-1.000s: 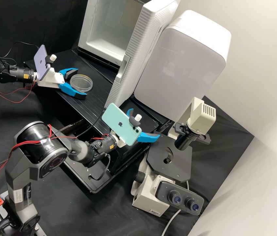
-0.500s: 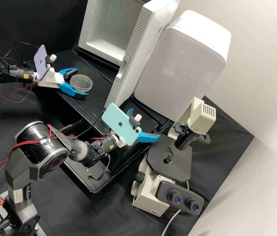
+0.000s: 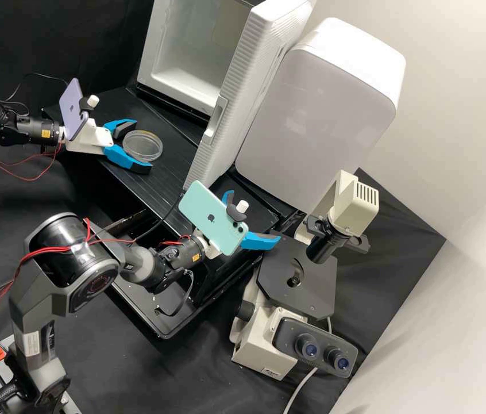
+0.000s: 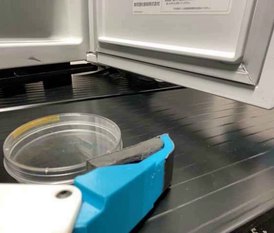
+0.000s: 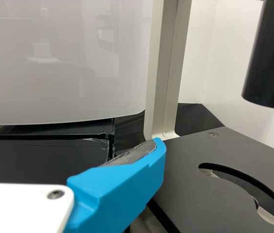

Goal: Place the petri dish in the incubator

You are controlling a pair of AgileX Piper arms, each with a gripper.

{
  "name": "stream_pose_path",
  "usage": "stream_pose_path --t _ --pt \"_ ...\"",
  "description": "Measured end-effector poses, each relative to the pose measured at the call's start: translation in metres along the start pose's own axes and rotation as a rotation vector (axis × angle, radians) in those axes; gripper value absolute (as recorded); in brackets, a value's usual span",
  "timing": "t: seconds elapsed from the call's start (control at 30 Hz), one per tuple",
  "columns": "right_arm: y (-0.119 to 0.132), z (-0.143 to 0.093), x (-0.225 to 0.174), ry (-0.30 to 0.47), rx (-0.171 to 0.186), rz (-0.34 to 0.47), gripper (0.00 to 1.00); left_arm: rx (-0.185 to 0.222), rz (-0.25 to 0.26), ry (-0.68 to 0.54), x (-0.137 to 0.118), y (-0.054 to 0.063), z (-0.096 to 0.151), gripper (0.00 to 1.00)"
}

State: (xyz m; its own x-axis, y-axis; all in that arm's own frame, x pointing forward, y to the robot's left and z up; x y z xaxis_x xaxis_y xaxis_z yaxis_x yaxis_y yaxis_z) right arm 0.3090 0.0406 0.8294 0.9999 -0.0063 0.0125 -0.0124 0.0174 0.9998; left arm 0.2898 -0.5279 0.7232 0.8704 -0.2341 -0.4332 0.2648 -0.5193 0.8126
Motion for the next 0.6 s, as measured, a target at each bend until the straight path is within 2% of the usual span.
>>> stream_pose_path --t 0.6 --pt "0.0 0.0 0.0 0.0 0.0 0.0 1.0 0.019 0.0 0.019 0.0008 -0.0013 -0.0023 0.0"
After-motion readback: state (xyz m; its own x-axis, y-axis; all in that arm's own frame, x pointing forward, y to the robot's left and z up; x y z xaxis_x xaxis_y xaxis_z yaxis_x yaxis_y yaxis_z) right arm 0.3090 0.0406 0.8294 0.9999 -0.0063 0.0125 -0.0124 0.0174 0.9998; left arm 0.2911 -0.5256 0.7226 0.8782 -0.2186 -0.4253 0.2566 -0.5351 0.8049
